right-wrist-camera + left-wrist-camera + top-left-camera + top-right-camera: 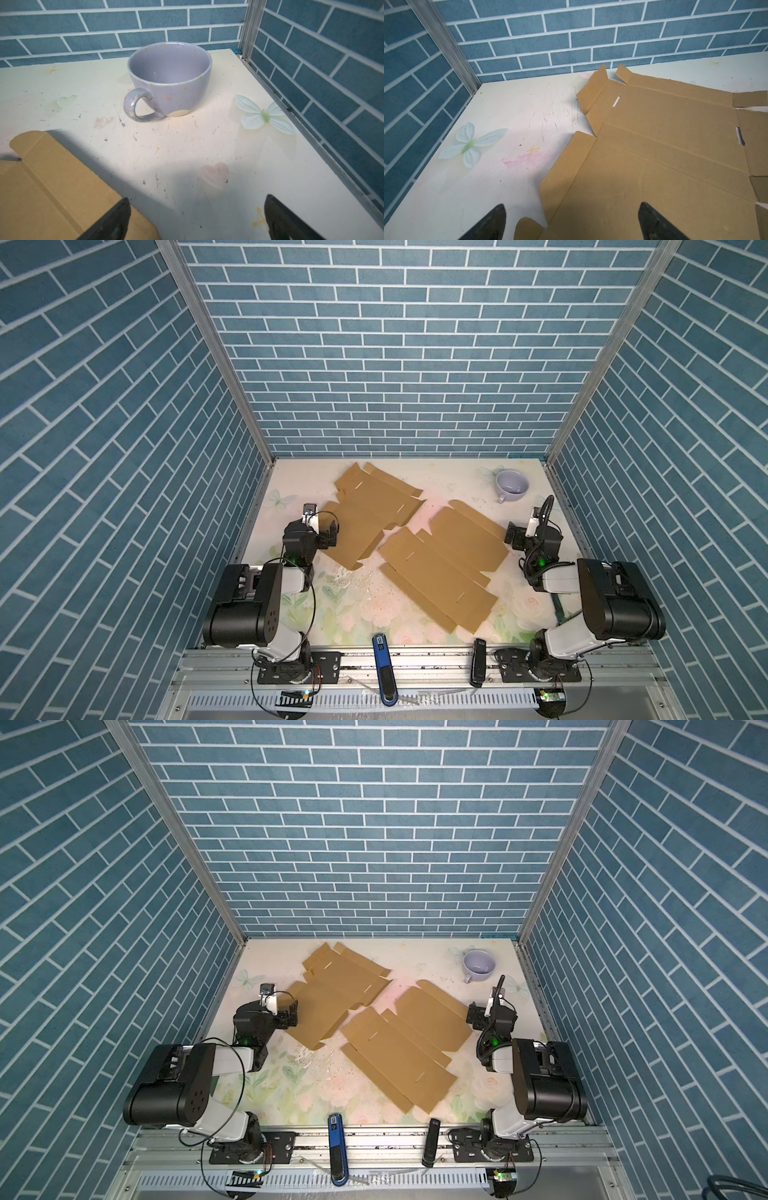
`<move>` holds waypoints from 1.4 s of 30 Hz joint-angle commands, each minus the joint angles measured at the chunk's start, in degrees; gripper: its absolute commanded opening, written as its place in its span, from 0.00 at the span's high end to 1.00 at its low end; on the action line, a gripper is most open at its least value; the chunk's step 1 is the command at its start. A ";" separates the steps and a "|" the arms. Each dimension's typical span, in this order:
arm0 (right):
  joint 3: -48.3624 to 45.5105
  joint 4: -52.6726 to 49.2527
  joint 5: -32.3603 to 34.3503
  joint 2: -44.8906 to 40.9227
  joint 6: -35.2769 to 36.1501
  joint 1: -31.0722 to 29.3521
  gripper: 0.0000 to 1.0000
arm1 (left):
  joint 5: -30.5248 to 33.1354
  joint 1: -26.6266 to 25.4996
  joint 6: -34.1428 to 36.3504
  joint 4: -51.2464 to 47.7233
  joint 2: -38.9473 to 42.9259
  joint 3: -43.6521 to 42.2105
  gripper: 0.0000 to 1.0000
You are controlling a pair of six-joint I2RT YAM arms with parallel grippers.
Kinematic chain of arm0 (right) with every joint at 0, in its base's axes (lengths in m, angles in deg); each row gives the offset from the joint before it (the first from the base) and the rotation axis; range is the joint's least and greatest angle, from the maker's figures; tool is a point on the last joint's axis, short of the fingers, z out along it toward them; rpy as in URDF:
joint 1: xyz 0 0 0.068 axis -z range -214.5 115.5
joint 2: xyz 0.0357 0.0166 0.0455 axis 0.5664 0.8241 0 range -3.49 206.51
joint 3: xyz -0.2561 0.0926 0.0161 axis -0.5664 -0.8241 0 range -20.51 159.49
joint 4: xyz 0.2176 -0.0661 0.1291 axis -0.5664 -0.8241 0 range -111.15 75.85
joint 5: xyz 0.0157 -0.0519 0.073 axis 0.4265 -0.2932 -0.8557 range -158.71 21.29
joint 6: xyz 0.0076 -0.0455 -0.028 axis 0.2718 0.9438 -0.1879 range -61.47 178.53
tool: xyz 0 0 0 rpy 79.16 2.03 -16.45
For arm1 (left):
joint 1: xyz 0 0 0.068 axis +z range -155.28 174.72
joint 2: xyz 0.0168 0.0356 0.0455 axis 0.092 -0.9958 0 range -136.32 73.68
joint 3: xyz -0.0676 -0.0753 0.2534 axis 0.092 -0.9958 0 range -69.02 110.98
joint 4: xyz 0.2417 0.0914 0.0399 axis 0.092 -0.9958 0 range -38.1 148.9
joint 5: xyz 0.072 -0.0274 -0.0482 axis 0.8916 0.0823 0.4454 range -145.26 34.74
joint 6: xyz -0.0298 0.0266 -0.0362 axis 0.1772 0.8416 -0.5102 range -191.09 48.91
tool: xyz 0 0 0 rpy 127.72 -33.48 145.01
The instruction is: Fold the paper box
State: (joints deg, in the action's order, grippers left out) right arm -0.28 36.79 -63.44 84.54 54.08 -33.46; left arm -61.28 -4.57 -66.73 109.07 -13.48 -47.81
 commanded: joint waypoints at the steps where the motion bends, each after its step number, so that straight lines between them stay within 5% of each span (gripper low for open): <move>1: 1.83 -0.41 -0.40 0.28 1.83 0.14 0.01 | 0.35 -0.18 0.44 -0.51 -0.37 0.81 0.00; 31: 1.91 -0.59 -0.61 0.30 1.72 0.28 0.01 | 0.38 -0.18 0.40 -0.53 -0.34 0.79 0.00; 34: 2.26 -1.45 -0.50 -0.18 1.98 0.20 0.01 | 3.94 -0.18 -1.01 -1.12 0.78 0.75 0.01; 38: 11.45 -24.67 -1.55 -8.44 1.36 0.17 0.01 | 14.93 -0.18 -5.99 -20.52 12.27 6.74 0.00; 40: 18.45 -40.49 10.42 -10.85 -13.56 0.32 0.01 | 25.70 0.39 -17.85 -38.68 18.01 13.63 0.00; 42: 27.50 -57.85 7.17 -10.06 -18.00 1.41 0.01 | 24.84 2.53 -23.37 -50.37 20.53 18.43 0.00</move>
State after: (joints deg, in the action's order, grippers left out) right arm 17.92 3.13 -59.59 76.21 46.72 -33.03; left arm -44.95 -3.84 -78.40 79.87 3.16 -35.28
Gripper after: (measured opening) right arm 0.990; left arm 0.995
